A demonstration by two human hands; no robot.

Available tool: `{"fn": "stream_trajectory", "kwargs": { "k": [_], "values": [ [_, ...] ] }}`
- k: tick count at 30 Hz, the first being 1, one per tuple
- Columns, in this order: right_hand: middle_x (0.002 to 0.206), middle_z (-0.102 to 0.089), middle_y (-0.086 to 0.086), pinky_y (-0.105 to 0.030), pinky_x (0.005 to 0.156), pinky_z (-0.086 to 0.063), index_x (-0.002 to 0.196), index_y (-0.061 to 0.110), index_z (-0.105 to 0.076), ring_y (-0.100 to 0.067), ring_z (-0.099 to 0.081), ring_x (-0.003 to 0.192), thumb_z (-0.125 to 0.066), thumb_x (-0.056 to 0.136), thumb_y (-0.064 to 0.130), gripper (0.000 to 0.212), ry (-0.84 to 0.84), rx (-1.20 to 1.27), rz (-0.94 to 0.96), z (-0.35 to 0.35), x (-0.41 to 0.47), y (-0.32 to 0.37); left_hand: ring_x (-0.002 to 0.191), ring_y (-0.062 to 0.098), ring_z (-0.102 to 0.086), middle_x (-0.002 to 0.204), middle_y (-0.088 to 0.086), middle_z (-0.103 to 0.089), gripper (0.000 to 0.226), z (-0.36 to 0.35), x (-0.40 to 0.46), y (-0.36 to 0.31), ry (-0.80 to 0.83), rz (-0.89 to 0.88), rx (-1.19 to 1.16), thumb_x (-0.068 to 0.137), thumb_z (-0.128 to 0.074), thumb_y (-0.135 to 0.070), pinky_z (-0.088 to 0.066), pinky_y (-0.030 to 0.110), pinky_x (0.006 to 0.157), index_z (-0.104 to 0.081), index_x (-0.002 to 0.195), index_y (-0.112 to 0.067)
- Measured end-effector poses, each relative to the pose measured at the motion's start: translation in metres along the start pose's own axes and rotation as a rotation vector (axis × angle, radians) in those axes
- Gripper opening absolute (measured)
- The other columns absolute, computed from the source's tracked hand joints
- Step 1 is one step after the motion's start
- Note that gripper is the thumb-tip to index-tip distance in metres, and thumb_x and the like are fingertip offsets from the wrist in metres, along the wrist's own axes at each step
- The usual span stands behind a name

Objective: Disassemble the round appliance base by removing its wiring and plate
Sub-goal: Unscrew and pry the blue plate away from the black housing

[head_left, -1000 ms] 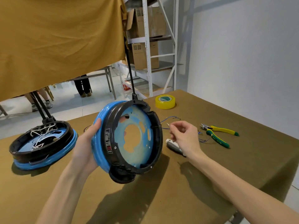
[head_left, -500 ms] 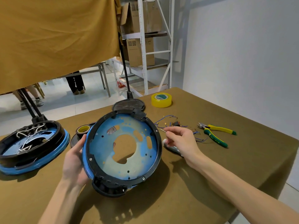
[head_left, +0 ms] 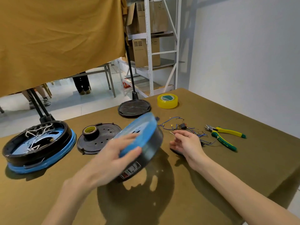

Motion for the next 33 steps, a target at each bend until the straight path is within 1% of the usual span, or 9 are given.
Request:
{"fn": "stream_trajectory", "kwargs": {
  "k": [4, 8, 11, 14, 16, 19, 22, 26, 33],
  "values": [
    [0.082, -0.065, -0.01, -0.031, 0.064, -0.061, 0.107, 0.01, -0.07, -0.021, -0.073, 0.075, -0.049, 0.105, 0.006, 0.022, -0.049, -0.065, -0.036, 0.008, 0.005, 0.0, 0.128, -0.025, -0.03, 0.149, -0.044, -0.032, 0.03, -0.044, 0.009, 0.002, 0.187, 0.024, 0.307, 0.104, -0.049, -0.05, -0.032, 0.024, 0.11, -0.064, 0.128, -0.043],
    [0.079, -0.065, -0.007, -0.023, 0.052, -0.053, 0.098, 0.013, -0.07, -0.005, -0.065, 0.058, -0.049, 0.102, 0.004, 0.023, -0.075, -0.294, 0.137, 0.004, 0.007, 0.01, 0.145, -0.001, -0.02, 0.158, -0.024, -0.033, 0.054, -0.085, 0.01, 0.011, 0.35, 0.055, 0.456, 0.098, -0.048, -0.065, -0.015, 0.03, 0.117, -0.046, 0.149, -0.046],
    [0.081, -0.07, 0.0, -0.034, 0.061, -0.055, 0.092, 0.021, -0.07, -0.016, -0.065, 0.069, -0.053, 0.1, 0.009, 0.023, -0.076, -0.609, 0.271, -0.001, 0.007, 0.013, 0.14, -0.008, -0.029, 0.15, -0.029, -0.042, 0.062, -0.089, 0.011, 0.019, 0.327, 0.133, 0.235, 0.09, -0.043, -0.081, -0.025, 0.026, 0.115, -0.052, 0.142, -0.049],
    [0.081, -0.071, 0.003, -0.032, 0.058, -0.052, 0.091, 0.023, -0.07, -0.021, -0.067, 0.07, -0.054, 0.1, 0.011, 0.022, -0.051, -0.687, 0.319, -0.008, 0.008, 0.013, 0.116, -0.008, -0.05, 0.124, -0.021, -0.063, 0.032, -0.042, 0.032, 0.049, -0.113, 0.137, 0.222, 0.102, -0.051, -0.051, -0.042, 0.024, 0.101, -0.072, 0.118, -0.033],
    [0.082, -0.07, 0.002, -0.033, 0.057, -0.05, 0.093, 0.022, -0.07, -0.021, -0.065, 0.068, -0.053, 0.1, 0.011, 0.022, -0.06, -0.718, 0.342, -0.011, 0.009, 0.014, 0.125, 0.01, -0.05, 0.131, -0.009, -0.058, 0.033, -0.005, 0.045, 0.086, -0.312, 0.296, 0.375, 0.1, -0.06, -0.035, -0.042, 0.033, 0.105, -0.064, 0.131, -0.026],
    [0.085, -0.068, 0.001, -0.03, 0.055, -0.043, 0.098, 0.02, -0.069, -0.016, -0.059, 0.064, -0.05, 0.101, 0.012, 0.021, -0.057, -0.796, 0.378, -0.017, 0.01, 0.013, 0.125, 0.028, -0.056, 0.135, 0.007, -0.058, 0.057, 0.011, 0.067, 0.14, -0.11, 0.607, 0.354, 0.096, -0.065, -0.045, -0.049, 0.04, 0.1, -0.051, 0.143, -0.015],
    [0.086, -0.064, 0.004, -0.025, 0.056, -0.038, 0.101, 0.02, -0.069, -0.009, -0.054, 0.058, -0.049, 0.103, 0.012, 0.021, -0.07, -0.864, 0.423, -0.023, 0.008, 0.014, 0.084, 0.022, -0.07, 0.086, 0.001, -0.072, 0.049, 0.007, 0.089, 0.158, 0.073, 0.67, 0.295, 0.09, -0.065, -0.061, -0.05, 0.03, 0.068, -0.071, 0.101, -0.013],
    [0.1, -0.055, 0.005, -0.017, 0.067, -0.037, 0.103, 0.021, -0.068, -0.003, -0.054, 0.081, -0.048, 0.104, 0.013, 0.021, -0.032, -0.946, 0.535, -0.03, 0.005, 0.015, 0.061, 0.021, -0.053, 0.065, 0.001, -0.055, 0.069, 0.011, 0.1, 0.161, 0.168, 0.724, 0.302, 0.073, -0.068, -0.08, -0.039, 0.035, 0.062, -0.056, 0.071, -0.013],
    [0.098, -0.055, 0.011, -0.014, 0.078, -0.041, 0.101, 0.021, -0.067, -0.001, -0.055, 0.093, -0.051, 0.102, 0.007, 0.021, 0.085, -0.856, 0.712, -0.032, -0.001, 0.023, 0.078, 0.02, -0.074, 0.094, 0.004, -0.076, 0.06, 0.028, 0.082, 0.137, 0.184, 0.75, 0.147, 0.088, -0.065, -0.067, -0.061, 0.037, 0.073, -0.07, 0.107, -0.011]
  ]
}}
Point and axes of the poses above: each hand's wrist, its own x-axis towards the middle knuckle, its own z-axis out of the back of the hand, y = z × x, the point moved 6 cm from there along x, towards the middle knuckle
